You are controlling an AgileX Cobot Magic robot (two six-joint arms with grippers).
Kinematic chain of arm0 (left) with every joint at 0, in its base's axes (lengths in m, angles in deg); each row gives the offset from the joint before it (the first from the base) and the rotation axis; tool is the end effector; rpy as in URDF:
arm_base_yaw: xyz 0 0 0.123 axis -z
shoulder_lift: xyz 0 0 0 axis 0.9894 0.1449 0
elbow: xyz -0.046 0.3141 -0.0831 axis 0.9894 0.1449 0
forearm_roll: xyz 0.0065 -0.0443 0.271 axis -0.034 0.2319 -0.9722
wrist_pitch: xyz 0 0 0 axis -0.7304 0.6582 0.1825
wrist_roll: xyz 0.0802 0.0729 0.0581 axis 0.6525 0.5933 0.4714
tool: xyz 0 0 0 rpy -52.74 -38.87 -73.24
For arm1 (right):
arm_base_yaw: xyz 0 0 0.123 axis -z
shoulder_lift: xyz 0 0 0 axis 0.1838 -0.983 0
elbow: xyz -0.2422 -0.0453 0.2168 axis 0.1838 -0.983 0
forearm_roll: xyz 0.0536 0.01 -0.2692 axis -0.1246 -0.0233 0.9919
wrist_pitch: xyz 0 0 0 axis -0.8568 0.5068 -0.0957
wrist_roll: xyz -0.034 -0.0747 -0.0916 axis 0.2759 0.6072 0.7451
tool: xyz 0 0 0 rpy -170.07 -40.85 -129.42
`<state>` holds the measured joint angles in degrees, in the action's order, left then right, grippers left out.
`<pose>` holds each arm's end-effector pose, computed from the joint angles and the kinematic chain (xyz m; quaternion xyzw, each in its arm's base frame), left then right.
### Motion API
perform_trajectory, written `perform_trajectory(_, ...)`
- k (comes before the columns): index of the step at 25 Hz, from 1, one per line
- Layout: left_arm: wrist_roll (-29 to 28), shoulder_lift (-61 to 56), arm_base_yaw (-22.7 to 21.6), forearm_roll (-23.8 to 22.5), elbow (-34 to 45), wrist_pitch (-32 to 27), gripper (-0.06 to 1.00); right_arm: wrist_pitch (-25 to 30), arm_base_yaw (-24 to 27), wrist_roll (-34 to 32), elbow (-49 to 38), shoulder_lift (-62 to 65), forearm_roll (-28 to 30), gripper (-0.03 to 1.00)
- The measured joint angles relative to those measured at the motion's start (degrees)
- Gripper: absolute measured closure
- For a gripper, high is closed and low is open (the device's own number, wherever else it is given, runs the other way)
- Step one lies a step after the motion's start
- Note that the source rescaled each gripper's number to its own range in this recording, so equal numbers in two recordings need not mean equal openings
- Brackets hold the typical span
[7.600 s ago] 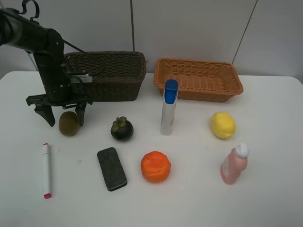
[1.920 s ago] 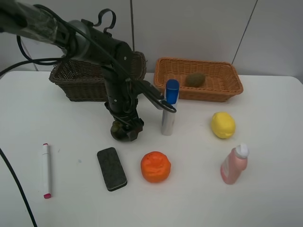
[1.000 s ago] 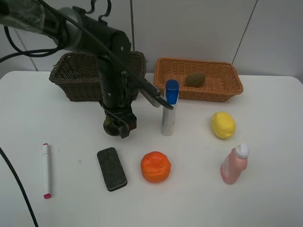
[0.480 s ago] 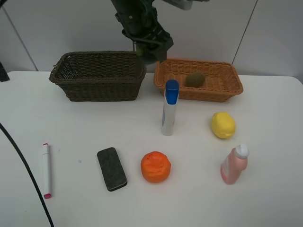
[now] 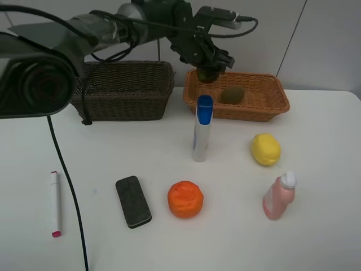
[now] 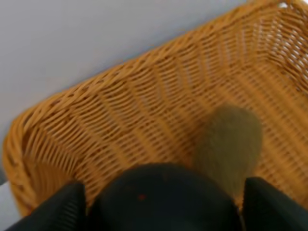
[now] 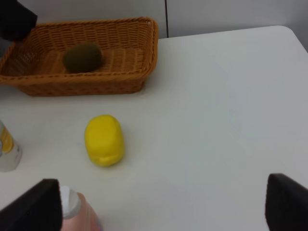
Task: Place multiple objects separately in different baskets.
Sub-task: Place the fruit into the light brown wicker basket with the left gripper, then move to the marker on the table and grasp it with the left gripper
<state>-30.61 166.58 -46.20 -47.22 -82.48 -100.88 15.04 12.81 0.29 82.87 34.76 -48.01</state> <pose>0.5348 -0.3863 0.1842 0.2720 0.8586 -0.1519 0.4070 -0.0028 -0.0018 0.2789 0.0372 0.8493 -0.0066 0.5266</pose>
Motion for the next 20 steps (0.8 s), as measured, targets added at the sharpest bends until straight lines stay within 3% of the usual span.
perform_trajectory(3,-2.08,0.99,0.00,0.06,-0.37,0.25,-0.01,0.00,0.00,0.00,0.00,0.00,0.00,-0.03)
perform_trajectory(7,-2.91,0.51,0.00,0.27,-0.80,-1.77,-0.02,0.00,0.00,0.00,0.00,0.00,0.00,-0.03)
perform_trajectory(13,-3.31,-5.35,0.00,1.78,-0.80,-18.25,-0.03,0.00,0.00,0.00,0.00,0.00,0.00,-0.03)
perform_trajectory(17,-4.58,-11.77,0.00,1.94,-0.98,-33.54,-0.03,0.00,0.00,0.00,0.00,0.00,0.00,-0.03)
perform_trajectory(20,-6.60,-14.61,0.00,2.01,-0.94,-37.89,-0.03,0.00,0.00,0.00,0.00,0.00,0.00,-0.03)
